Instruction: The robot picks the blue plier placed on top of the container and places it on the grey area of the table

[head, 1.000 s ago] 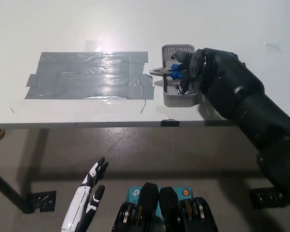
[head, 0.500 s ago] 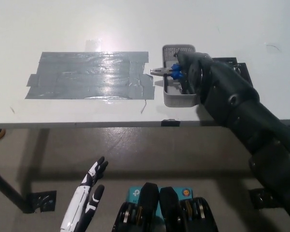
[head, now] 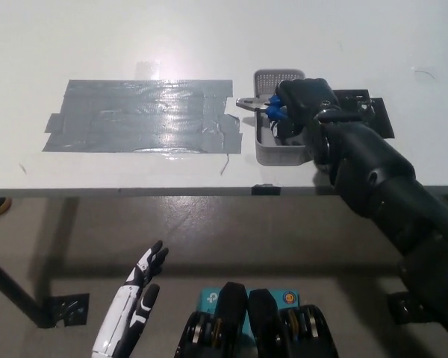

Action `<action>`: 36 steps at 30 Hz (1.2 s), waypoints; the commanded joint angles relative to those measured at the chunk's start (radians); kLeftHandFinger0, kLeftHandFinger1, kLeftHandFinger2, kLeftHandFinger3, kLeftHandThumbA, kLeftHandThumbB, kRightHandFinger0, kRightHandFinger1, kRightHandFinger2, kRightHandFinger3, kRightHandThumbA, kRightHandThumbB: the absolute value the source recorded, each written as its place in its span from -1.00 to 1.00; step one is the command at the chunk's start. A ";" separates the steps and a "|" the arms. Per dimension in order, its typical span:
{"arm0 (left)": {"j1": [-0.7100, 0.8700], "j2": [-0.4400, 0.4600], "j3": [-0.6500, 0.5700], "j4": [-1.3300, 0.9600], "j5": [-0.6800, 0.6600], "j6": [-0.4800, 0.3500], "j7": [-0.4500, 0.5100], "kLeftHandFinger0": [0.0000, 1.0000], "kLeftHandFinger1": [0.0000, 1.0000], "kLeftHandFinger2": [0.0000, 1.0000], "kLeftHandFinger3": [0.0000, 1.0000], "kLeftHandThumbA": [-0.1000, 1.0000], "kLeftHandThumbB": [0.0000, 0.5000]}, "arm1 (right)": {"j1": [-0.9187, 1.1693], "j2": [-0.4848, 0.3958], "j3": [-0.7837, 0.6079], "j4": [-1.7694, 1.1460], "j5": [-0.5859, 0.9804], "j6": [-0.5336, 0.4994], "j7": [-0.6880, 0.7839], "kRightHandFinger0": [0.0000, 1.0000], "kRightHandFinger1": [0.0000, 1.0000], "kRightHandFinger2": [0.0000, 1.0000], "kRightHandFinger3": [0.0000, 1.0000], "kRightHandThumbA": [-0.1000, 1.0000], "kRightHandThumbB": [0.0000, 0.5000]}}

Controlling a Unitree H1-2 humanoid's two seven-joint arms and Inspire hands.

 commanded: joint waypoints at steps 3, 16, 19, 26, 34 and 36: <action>-0.009 0.011 0.000 -0.019 -0.010 -0.027 -0.012 1.00 1.00 1.00 1.00 1.00 -0.51 | -0.052 -0.064 -0.020 -0.016 -0.034 -0.066 -0.122 -1.00 -0.87 -0.63 -0.03 -1.00 -0.13; -0.010 0.009 0.000 -0.021 0.004 -0.027 -0.009 1.00 1.00 1.00 1.00 1.00 -0.61 | -0.187 -0.064 -0.064 -0.090 -0.051 -0.167 -0.211 -0.85 0.01 0.82 0.12 -1.00 -0.18; -0.008 0.003 -0.005 -0.017 -0.007 -0.034 -0.012 1.00 1.00 1.00 1.00 1.00 -0.73 | -0.199 -0.050 -0.062 -0.087 -0.065 -0.170 -0.227 -1.00 -0.08 0.83 0.05 -1.00 -0.13; -0.003 -0.004 -0.012 -0.030 -0.002 -0.028 -0.011 1.00 1.00 0.97 1.00 1.00 -0.66 | -0.202 0.049 -0.097 -0.039 -0.038 -0.180 -0.244 -0.90 0.10 0.91 0.70 -1.00 -0.16; 0.005 -0.001 -0.016 -0.044 0.005 -0.014 -0.014 1.00 1.00 0.97 1.00 1.00 -0.61 | -0.173 0.169 -0.104 0.009 -0.033 -0.164 -0.234 -1.00 -0.42 0.44 -0.36 -1.00 -0.03; 0.007 -0.005 -0.019 -0.045 0.002 -0.014 -0.014 1.00 1.00 0.99 1.00 1.00 -0.59 | -0.165 0.197 -0.112 0.028 -0.024 -0.160 -0.227 -1.00 -0.23 0.72 -0.22 -1.00 -0.25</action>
